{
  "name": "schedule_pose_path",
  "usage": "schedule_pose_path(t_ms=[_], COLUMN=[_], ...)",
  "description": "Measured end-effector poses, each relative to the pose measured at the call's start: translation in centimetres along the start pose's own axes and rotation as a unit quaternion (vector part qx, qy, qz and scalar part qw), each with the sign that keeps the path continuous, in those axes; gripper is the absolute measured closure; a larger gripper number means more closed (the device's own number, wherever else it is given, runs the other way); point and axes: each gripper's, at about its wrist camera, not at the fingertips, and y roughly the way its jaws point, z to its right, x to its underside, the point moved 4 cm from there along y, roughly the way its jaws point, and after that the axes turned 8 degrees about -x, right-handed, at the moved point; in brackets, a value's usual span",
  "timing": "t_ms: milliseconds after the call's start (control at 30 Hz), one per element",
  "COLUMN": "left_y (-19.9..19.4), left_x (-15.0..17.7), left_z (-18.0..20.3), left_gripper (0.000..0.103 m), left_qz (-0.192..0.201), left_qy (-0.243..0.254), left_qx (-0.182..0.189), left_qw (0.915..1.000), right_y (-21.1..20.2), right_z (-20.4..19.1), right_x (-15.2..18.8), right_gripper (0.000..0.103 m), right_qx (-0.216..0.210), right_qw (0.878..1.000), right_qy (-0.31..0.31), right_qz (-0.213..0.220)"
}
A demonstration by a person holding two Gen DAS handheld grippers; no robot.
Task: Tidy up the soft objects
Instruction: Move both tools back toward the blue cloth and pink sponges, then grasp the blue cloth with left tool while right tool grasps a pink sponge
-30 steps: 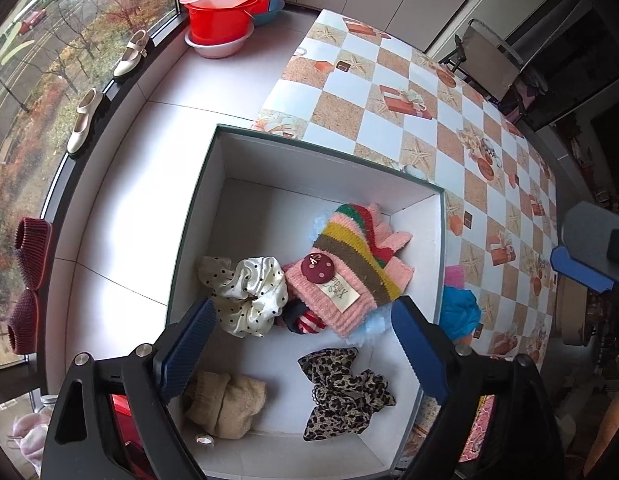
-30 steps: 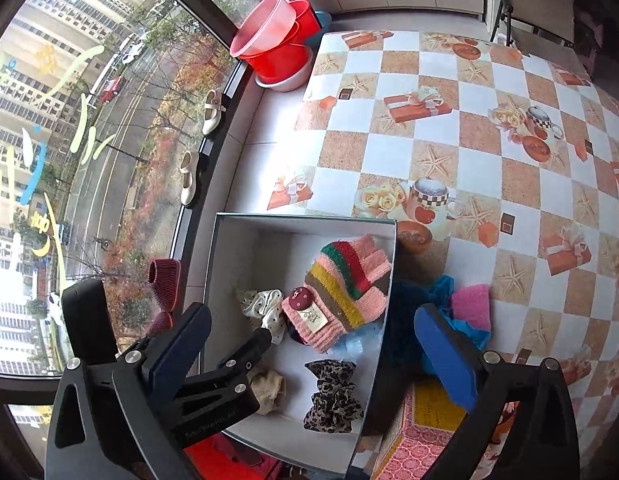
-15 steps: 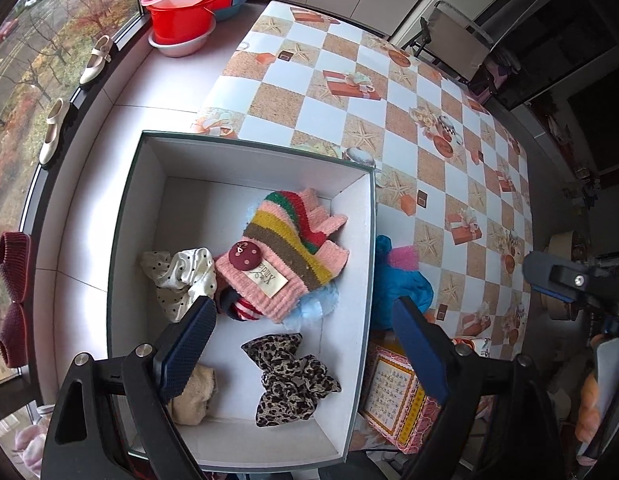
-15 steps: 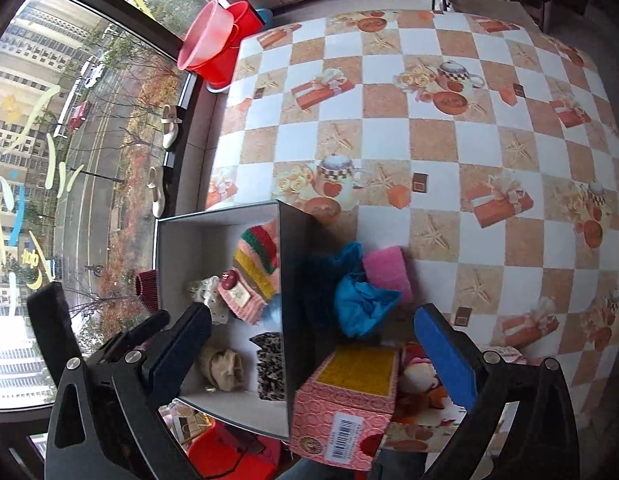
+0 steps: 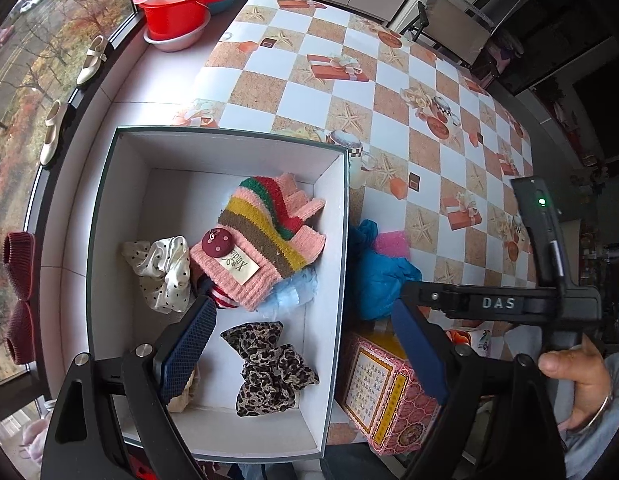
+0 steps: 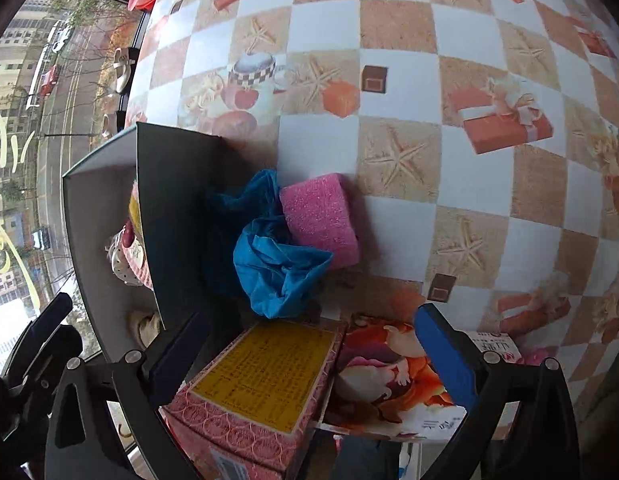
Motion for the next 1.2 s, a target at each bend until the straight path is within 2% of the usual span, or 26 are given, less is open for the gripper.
schedule_pose_path(t_ms=[133, 200, 333, 400, 567, 700, 800, 900, 1033, 1200], left_y=[0.0, 0.0, 0.0, 0.1, 0.3, 0.5, 0.7, 0.6, 0.7, 2.9], left_x=[0.2, 0.3, 0.4, 0.2, -0.5, -0.9, -1.1, -1.3, -0.9, 0.8], left_z=[0.2, 0.5, 1.5, 2.2, 4.3, 6.6, 8.5, 10.9, 15.4, 21.8], left_gripper=[0.012, 0.012, 0.012, 0.012, 0.012, 0.012, 0.012, 0.012, 0.012, 0.011], left_qz=[-0.005, -0.007, -0.012, -0.013, -0.018, -0.02, -0.023, -0.024, -0.025, -0.053], left_qy=[-0.007, -0.007, -0.001, 0.003, 0.018, 0.037, 0.052, 0.069, 0.108, 0.166], left_qx=[-0.009, -0.014, -0.017, -0.017, -0.015, -0.012, -0.008, -0.002, 0.006, 0.017], left_qw=[0.9999, 0.9999, 0.9998, 0.9998, 0.9996, 0.999, 0.9983, 0.9973, 0.9939, 0.9846], right_y=[3.2, 4.5, 6.1, 6.6, 5.4, 3.1, 0.3, -2.2, -5.8, -8.1], right_z=[-0.2, -0.2, 0.1, 0.6, 3.9, 9.3, 14.1, 18.1, 22.8, 27.0], right_x=[-1.0, -1.7, -2.5, -2.6, -2.9, -3.0, -2.5, -1.6, 0.5, 3.3], right_gripper=[0.001, 0.001, 0.001, 0.001, 0.001, 0.001, 0.001, 0.001, 0.001, 0.001], right_qx=[-0.034, -0.036, -0.008, 0.029, 0.097, 0.115, 0.142, 0.119, 0.086, 0.055], right_qw=[0.998, 0.998, 0.996, 0.994, 0.993, 0.993, 0.987, 0.982, 0.966, 0.952], right_qy=[-0.01, -0.021, -0.046, -0.065, -0.061, 0.008, 0.064, 0.129, 0.204, 0.256], right_qz=[-0.042, -0.055, -0.076, -0.078, -0.041, -0.011, 0.027, 0.067, 0.131, 0.159])
